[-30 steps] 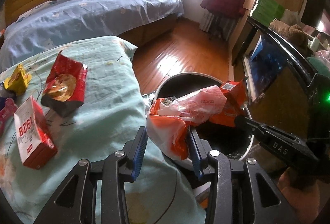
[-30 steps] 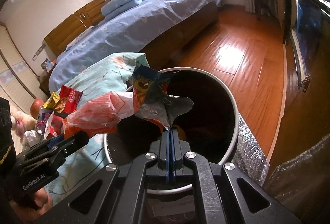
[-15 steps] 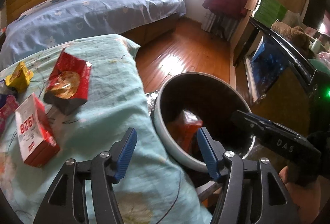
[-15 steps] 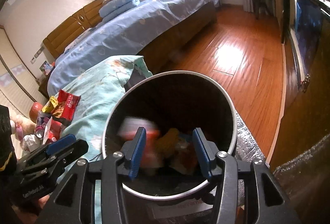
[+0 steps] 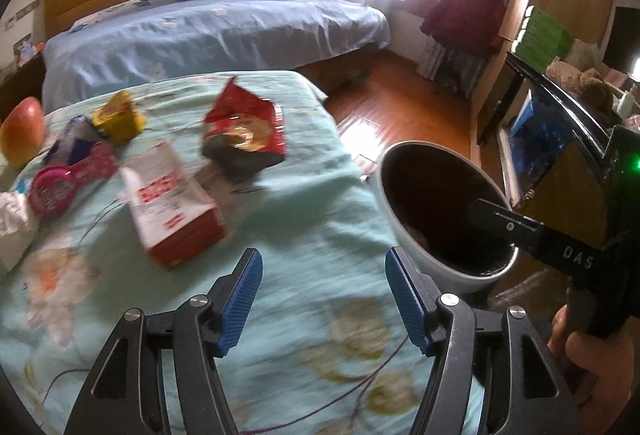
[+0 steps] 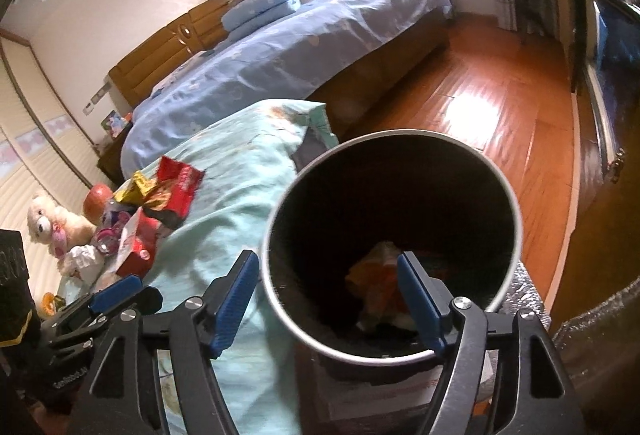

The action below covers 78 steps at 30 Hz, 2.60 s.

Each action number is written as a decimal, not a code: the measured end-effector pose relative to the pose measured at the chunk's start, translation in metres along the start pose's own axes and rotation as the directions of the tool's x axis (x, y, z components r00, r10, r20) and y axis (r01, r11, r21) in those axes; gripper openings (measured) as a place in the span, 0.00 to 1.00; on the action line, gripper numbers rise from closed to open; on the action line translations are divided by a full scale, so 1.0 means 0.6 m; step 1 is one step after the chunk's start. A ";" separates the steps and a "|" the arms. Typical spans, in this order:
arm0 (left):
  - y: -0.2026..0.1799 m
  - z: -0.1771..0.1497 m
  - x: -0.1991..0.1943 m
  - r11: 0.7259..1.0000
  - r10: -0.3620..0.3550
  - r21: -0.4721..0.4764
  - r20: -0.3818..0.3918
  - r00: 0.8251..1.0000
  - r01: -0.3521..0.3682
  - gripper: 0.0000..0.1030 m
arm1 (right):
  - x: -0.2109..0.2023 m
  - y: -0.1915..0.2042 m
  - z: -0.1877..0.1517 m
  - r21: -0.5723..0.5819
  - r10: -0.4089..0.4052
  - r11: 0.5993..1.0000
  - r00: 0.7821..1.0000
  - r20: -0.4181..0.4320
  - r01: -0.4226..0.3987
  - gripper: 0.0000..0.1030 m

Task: Collect trash
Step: 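Carry both held items over the bin and open both tools to drop them, then grasp the white-red printed carton with the right tool while the left grasps crumpled tissue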

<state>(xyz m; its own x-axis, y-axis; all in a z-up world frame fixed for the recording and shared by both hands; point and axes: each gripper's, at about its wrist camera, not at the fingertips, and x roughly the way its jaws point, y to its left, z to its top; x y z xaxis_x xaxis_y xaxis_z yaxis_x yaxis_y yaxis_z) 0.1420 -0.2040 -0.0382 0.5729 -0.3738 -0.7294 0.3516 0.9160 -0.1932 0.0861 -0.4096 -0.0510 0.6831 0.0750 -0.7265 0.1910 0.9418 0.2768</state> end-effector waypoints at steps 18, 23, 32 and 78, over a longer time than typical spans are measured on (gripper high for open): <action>0.122 -0.073 -0.124 0.984 0.127 -0.127 0.031 0.991 -0.122 0.62 | 0.038 0.144 -0.034 -0.109 0.116 0.987 0.992 -0.054 -0.121 0.71; 0.158 -0.089 -0.153 0.971 0.174 -0.173 0.034 0.984 -0.166 0.62 | 0.053 0.193 -0.044 -0.147 0.150 0.976 0.986 -0.077 -0.160 0.71; 0.230 -0.103 -0.186 0.940 0.245 -0.253 0.037 0.969 -0.228 0.62 | 0.079 0.261 -0.056 -0.211 0.184 0.956 0.976 -0.116 -0.205 0.71; 0.381 -0.015 -0.076 0.921 0.268 -0.299 0.024 0.963 -0.249 0.06 | 0.148 0.331 -0.046 -0.311 0.154 0.930 0.976 -0.153 -0.195 0.55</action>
<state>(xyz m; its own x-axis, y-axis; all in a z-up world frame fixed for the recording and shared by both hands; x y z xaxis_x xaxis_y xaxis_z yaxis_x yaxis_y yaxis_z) 0.1896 0.0237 -0.0548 0.6640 -0.1183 -0.7383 -0.0401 0.9803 -0.1932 0.1652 -0.2071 -0.0777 0.5882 0.2684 -0.7629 -0.1755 0.9632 0.2036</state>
